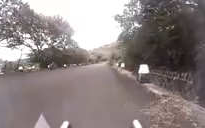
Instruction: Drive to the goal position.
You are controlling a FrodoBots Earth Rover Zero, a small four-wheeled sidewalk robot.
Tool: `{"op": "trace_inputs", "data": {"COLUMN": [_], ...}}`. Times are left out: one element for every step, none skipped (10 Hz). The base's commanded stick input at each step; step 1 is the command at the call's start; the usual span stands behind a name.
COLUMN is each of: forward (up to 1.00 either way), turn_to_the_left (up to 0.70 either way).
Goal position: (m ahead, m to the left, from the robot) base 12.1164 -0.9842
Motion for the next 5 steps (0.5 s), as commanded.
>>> {"op": "trace_inputs", "data": {"forward": [0.50,0.50,0.50,0.50,0.50], "turn_to_the_left": [0.00,0.00,0.00,0.00,0.00]}}
